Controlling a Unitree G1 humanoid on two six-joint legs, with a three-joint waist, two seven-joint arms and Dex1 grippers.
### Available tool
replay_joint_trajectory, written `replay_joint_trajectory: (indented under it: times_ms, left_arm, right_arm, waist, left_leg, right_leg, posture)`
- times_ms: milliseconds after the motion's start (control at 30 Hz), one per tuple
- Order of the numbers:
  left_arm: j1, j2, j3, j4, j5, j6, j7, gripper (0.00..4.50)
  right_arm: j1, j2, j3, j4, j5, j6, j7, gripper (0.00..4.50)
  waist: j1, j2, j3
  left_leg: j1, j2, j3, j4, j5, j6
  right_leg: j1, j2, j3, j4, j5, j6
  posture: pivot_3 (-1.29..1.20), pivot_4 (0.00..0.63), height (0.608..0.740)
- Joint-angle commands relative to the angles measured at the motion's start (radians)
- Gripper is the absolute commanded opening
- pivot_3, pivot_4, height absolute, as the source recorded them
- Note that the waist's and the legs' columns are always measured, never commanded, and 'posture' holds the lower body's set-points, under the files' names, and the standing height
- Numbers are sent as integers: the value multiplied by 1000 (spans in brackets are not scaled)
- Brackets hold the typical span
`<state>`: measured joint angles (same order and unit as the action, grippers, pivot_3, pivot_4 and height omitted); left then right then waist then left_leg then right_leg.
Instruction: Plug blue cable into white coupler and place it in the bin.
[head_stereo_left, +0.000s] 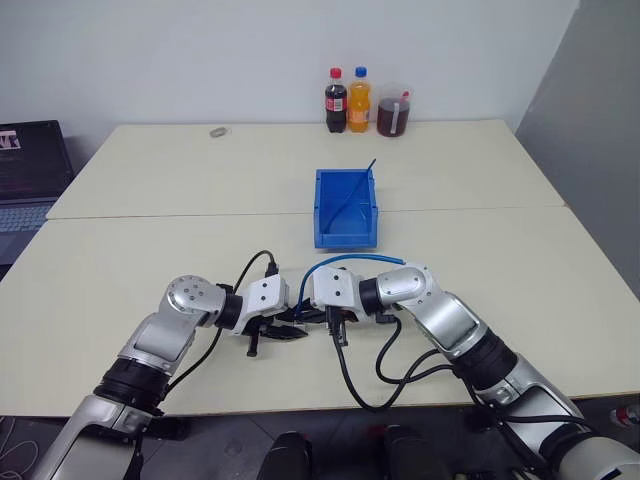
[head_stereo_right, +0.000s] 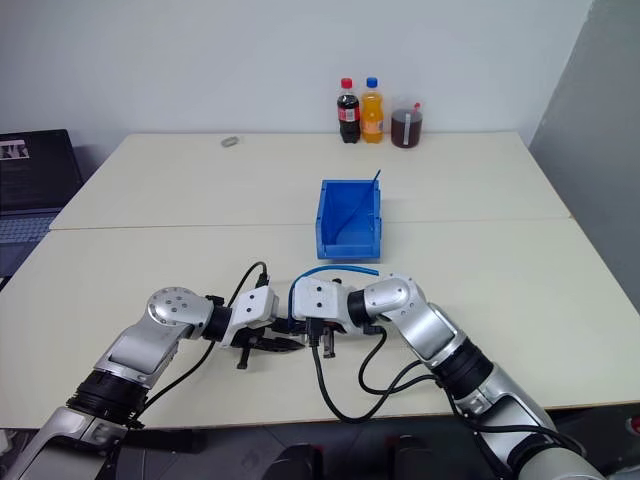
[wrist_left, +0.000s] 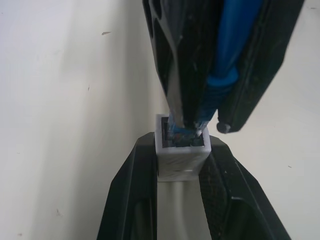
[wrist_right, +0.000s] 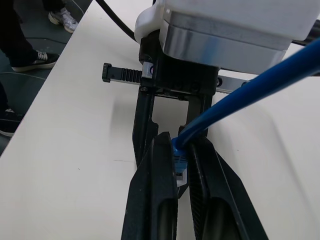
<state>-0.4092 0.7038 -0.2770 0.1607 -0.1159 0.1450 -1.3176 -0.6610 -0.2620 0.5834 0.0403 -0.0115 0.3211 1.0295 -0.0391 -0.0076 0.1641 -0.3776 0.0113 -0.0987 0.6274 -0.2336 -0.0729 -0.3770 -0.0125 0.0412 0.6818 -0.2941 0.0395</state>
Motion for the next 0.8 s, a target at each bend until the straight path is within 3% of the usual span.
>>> replay_joint_trajectory:
  times_ms: [33, 233, 500, 800]
  left_arm:
    - [19, -13, -33, 0, 23, 8, 4, 801]
    - [26, -17, -28, -9, 23, 12, 11, 801]
    - [37, -15, -21, -15, 20, 13, 19, 801]
    - [34, -21, -17, -13, 21, 15, 23, 801]
  right_arm:
    - [36, 9, 96, 82, -53, 56, 22, 36]
    - [56, 7, 100, 109, -66, 66, 25, 36]
    - [81, -35, 93, 107, -71, 65, 42, 36]
    - [80, -2, 100, 147, -69, 90, 31, 36]
  waist:
    - [-3, 0, -2]
    - [-6, -1, -4]
    - [-5, 1, -10]
    - [-5, 2, -12]
  left_leg:
    - [1, 0, 0, 0, 0, 0]
    - [12, 1, 2, -5, 0, 0]
    - [13, 1, 3, -7, 0, 0]
    - [14, 1, 3, -10, 0, 0]
  right_leg:
    - [1, 0, 0, 0, 0, 0]
    - [9, 0, 2, -1, -2, -2]
    - [9, 0, 2, -1, -3, -2]
    - [8, 0, 2, -2, -3, -3]
  posture:
    - [0, 150, 740]
    - [0, 150, 740]
    - [0, 150, 740]
    - [0, 150, 740]
